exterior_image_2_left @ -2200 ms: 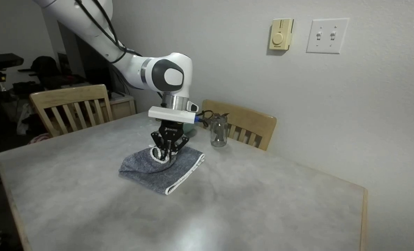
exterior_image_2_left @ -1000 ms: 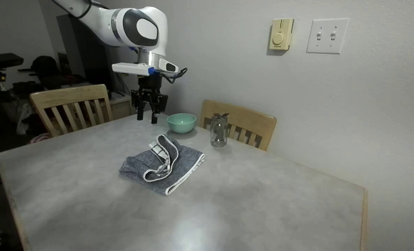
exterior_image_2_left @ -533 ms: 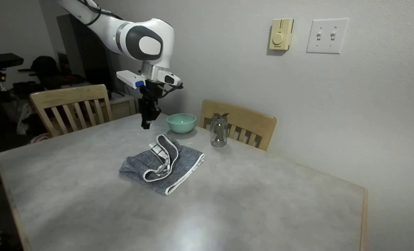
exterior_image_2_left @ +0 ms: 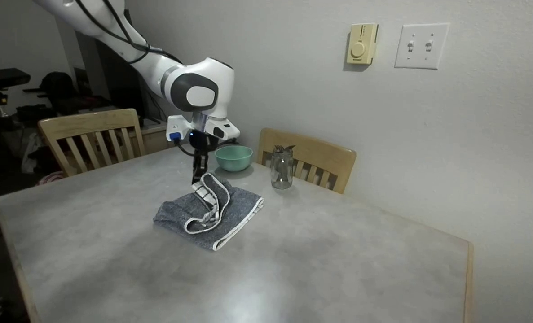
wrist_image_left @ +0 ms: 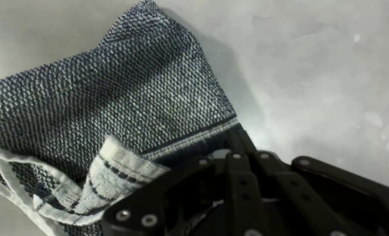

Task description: Unfold the towel once, fold the towel once, flip it over, unfold the towel once

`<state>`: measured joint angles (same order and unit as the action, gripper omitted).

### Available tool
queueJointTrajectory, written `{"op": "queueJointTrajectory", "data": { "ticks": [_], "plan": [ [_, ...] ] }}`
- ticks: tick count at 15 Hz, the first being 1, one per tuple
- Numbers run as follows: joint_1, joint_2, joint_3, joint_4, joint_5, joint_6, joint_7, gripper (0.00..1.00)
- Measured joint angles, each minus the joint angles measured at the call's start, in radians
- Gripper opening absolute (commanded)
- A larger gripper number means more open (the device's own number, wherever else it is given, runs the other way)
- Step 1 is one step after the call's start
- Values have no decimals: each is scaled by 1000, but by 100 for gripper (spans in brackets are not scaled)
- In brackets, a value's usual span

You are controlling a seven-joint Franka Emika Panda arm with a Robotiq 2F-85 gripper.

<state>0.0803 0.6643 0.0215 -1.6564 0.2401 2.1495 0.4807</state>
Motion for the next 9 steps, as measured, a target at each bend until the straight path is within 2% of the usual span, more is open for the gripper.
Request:
{"op": "queueJointTrajectory", "data": {
  "ticks": [4, 9],
  "plan": [
    [16, 24, -42, 1, -35, -2, 67, 0],
    [97, 33, -121, 25, -246, -57, 186, 0]
  ]
}}
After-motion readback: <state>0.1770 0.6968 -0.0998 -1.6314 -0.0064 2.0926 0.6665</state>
